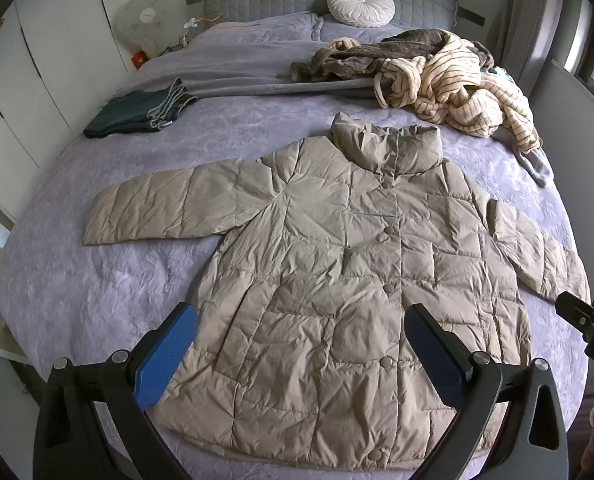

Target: Fold large clothes

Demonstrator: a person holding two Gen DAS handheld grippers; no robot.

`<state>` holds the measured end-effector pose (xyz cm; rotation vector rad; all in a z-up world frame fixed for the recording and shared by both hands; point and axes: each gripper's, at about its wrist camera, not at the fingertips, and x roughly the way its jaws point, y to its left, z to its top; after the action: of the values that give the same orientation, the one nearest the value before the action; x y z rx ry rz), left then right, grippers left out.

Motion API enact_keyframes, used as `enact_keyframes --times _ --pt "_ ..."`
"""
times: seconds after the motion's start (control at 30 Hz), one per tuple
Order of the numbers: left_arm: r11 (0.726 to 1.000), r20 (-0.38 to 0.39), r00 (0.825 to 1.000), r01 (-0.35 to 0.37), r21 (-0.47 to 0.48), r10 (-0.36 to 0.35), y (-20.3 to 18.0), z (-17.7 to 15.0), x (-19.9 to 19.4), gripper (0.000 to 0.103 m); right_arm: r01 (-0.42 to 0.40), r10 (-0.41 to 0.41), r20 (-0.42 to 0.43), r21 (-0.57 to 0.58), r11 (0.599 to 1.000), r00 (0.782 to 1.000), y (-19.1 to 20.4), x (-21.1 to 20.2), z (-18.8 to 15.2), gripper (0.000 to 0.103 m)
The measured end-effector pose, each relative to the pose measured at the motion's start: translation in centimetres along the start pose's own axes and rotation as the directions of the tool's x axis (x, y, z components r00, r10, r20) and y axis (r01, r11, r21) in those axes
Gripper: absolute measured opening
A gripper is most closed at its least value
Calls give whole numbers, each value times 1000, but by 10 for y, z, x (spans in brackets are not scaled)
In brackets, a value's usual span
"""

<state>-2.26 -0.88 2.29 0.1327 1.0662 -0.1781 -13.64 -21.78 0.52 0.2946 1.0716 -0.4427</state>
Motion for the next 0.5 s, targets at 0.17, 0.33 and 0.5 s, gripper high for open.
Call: enact_keyframes --times 0.17,0.33,0.5 --pt "1000 0 1000 1 0 -1 0 1 0 103 0 0 1 -1 1000 1000 0 0 0 97" --pt "1000 0 1000 -1 -2 1 -1 -1 0 103 -1 1 1 0 1000 1000 1 -1 0 97" --pt "1000 1 1000 -1 -2 1 0 -1 0 103 -1 1 1 0 1000 1000 -1 1 0 97"
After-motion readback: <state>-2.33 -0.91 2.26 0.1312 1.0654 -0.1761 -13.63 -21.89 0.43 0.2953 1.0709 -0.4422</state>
